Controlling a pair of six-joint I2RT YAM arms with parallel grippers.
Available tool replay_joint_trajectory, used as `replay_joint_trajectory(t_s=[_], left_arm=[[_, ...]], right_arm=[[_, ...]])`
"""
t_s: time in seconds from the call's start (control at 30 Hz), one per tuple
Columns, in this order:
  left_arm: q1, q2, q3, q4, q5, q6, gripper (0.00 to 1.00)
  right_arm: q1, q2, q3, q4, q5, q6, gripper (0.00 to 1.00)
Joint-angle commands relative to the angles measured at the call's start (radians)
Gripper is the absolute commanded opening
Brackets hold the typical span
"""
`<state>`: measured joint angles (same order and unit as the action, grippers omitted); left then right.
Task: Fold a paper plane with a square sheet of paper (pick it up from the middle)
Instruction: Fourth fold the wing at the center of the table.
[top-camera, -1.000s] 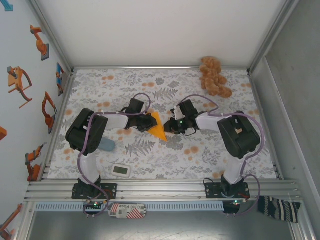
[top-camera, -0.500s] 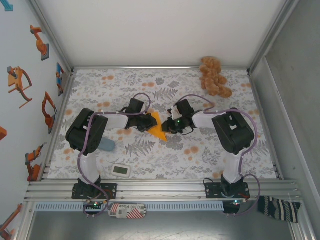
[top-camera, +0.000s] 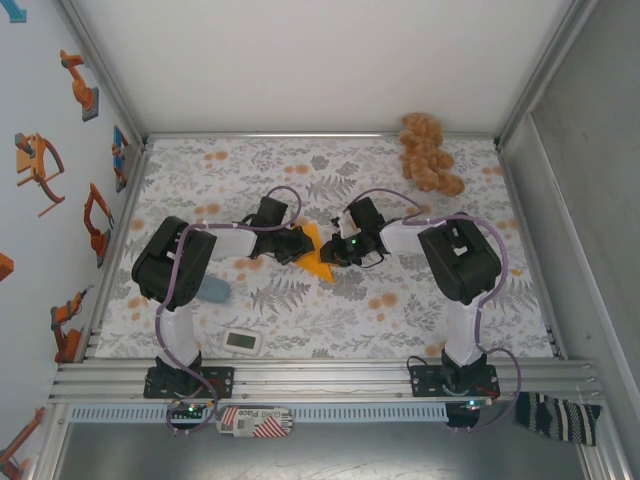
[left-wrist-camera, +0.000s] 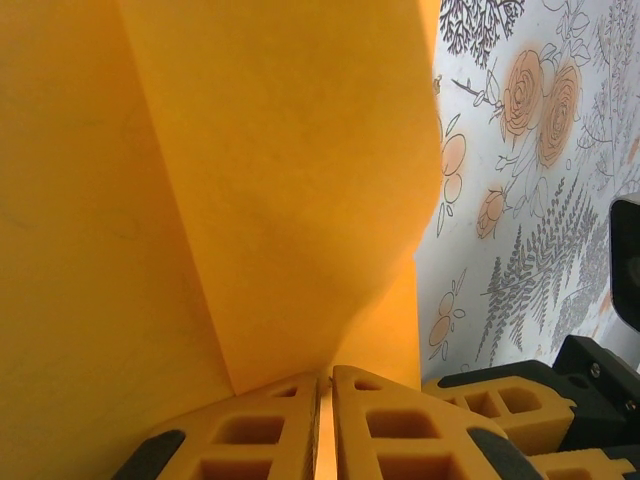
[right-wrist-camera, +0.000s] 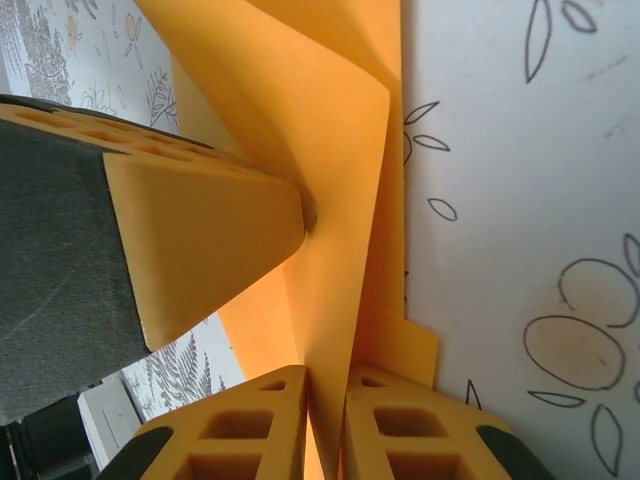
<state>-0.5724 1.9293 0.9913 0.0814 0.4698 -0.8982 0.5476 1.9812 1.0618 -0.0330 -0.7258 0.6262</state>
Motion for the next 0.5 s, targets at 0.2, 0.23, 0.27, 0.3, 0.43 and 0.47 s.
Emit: replay_joint_trajectory(t_s=[0.2, 0.23, 0.27, 0.3, 0.43, 0.47], left_arm=[[0.0, 0.076, -0.028, -0.117, -0.068, -0.002, 0.14], [0.0, 0.075, -0.028, -0.116, -0.068, -0.001, 0.14], [0.0, 0.073, -0.028, -0.118, -0.068, -0.002, 0.14], [0.0, 0.07, -0.029, -0.118, -0.069, 0.0, 0.14], [0.001, 0.053, -0.014, -0.125, -0.066, 0.008, 0.15], [0.002, 0.048, -0.006, -0.129, -0.065, 0.013, 0.15]], right_arm=[[0.01, 0.034, 0.016, 0.019, -0.023, -0.02, 0.06], [0.011, 0.036, 0.015, 0.019, -0.022, -0.019, 0.06], [0.01, 0.035, 0.014, 0.019, -0.021, -0.018, 0.05], [0.01, 0.036, 0.012, 0.018, -0.023, -0.018, 0.05], [0.008, 0.031, 0.003, 0.018, -0.018, -0.017, 0.05], [0.006, 0.031, 0.0, 0.018, -0.018, -0.017, 0.05]])
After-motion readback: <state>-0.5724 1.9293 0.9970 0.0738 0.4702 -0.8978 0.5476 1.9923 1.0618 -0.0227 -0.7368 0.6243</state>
